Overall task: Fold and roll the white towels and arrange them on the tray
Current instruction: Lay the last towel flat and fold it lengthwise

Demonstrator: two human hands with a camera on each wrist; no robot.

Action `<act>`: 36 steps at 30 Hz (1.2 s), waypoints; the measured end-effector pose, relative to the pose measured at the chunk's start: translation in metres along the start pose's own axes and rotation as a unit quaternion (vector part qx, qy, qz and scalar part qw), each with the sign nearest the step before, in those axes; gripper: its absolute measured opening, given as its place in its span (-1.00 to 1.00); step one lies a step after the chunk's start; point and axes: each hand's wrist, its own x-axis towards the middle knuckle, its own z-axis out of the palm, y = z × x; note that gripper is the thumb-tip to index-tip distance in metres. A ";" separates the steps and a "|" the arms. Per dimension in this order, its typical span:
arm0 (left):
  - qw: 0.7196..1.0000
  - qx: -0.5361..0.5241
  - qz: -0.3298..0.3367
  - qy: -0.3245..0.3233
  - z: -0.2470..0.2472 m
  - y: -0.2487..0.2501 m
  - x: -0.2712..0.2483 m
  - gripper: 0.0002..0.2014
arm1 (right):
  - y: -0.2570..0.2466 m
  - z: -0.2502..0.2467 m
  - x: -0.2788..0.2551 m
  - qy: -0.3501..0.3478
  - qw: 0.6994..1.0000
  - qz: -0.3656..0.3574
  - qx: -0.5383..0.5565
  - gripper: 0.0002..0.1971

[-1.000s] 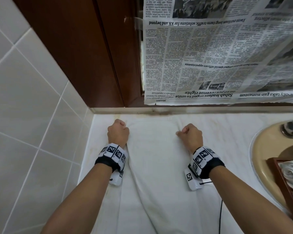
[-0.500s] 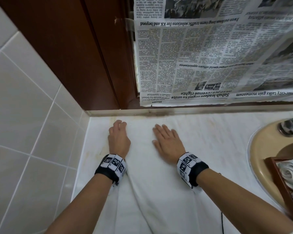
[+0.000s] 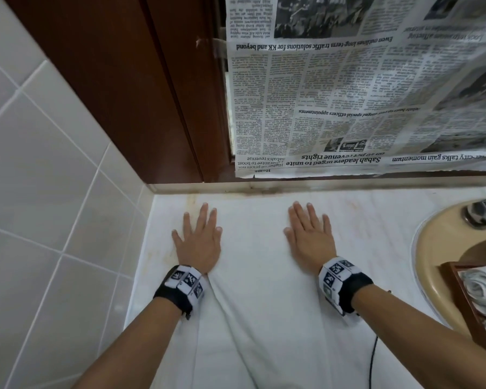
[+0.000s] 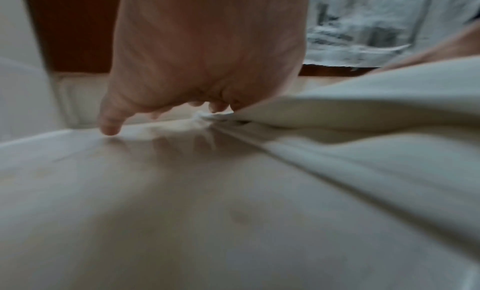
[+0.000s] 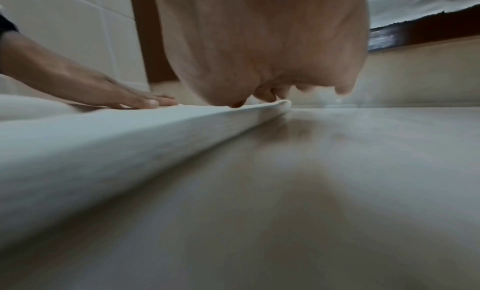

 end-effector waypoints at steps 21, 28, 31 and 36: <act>0.992 0.046 0.104 -0.061 0.035 0.044 -0.111 -0.47 | -0.058 0.047 -0.108 -0.044 0.994 -0.104 0.005 -0.39; 1.000 -0.004 0.002 -0.024 0.039 -0.001 -0.116 -0.44 | -0.015 0.041 -0.115 -0.057 0.998 0.010 0.004 -0.39; 0.999 -0.045 -0.030 -0.006 0.035 -0.001 -0.129 -0.41 | -0.014 0.035 -0.124 -0.043 0.997 0.060 0.030 -0.40; 0.998 -0.027 0.054 -0.016 0.050 0.022 -0.161 -0.44 | -0.054 0.044 -0.155 -0.016 0.997 -0.052 0.049 -0.41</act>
